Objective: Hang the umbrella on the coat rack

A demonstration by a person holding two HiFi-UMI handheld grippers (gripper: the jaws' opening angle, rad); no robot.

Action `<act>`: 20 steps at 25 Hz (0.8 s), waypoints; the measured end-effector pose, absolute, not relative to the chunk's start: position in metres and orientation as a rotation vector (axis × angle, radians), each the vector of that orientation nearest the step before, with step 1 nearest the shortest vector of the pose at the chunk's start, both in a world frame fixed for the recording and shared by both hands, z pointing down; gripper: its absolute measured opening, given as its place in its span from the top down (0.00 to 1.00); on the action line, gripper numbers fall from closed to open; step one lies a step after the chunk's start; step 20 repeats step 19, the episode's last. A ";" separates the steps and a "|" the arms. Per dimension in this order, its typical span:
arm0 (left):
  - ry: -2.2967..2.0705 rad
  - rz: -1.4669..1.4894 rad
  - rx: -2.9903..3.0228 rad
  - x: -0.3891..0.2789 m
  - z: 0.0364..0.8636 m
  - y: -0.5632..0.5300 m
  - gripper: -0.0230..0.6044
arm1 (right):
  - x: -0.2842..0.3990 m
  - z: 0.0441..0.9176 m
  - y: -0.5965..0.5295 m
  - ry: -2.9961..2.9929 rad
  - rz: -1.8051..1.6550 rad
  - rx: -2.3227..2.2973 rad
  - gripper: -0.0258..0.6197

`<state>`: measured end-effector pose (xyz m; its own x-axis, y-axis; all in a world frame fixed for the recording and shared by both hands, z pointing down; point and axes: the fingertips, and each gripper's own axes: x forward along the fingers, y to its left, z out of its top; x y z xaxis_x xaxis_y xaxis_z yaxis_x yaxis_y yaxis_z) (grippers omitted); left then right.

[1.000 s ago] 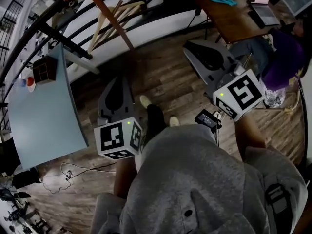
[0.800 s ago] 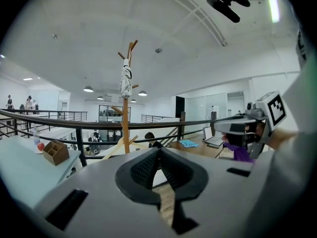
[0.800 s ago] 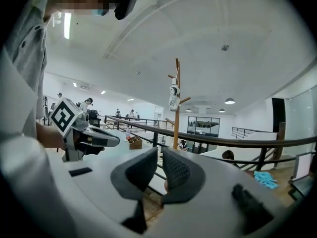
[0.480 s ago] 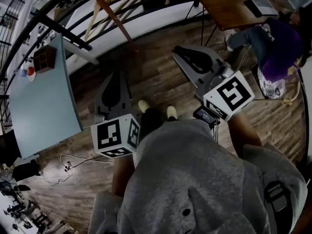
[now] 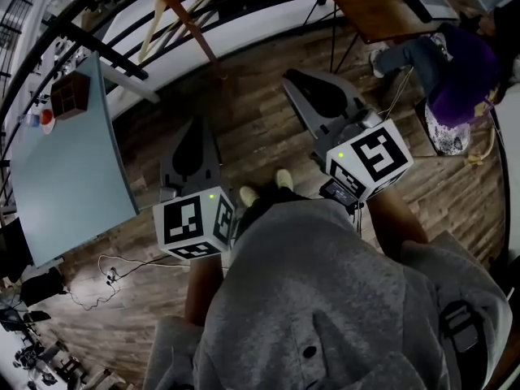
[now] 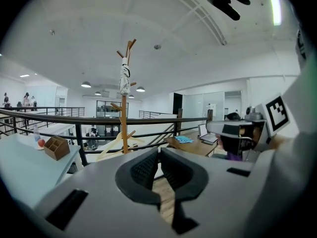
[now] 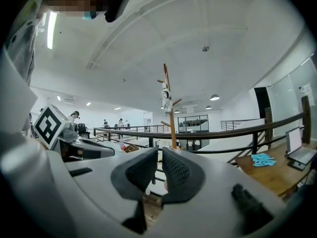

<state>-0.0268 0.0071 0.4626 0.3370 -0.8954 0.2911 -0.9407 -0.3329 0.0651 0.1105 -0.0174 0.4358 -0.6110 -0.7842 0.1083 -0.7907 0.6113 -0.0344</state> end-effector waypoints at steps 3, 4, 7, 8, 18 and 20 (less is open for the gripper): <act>-1.660 0.288 2.379 -0.038 0.460 0.006 0.92 | 0.100 0.433 -0.018 -2.746 0.116 1.334 0.90; -1.659 0.285 2.381 -0.040 0.460 0.005 0.92 | 0.097 0.433 -0.018 -2.744 0.117 1.330 0.90; -1.653 0.278 2.385 -0.047 0.461 0.005 0.92 | 0.090 0.434 -0.018 -2.739 0.113 1.329 0.90; -1.651 0.275 2.385 -0.049 0.461 0.005 0.92 | 0.087 0.434 -0.017 -2.736 0.109 1.327 0.90; -1.633 0.254 2.382 -0.064 0.462 0.006 0.92 | 0.066 0.434 -0.014 -2.721 0.091 1.299 0.90; -1.631 0.252 2.381 -0.065 0.463 0.006 0.92 | 0.064 0.435 -0.014 -2.719 0.092 1.296 0.90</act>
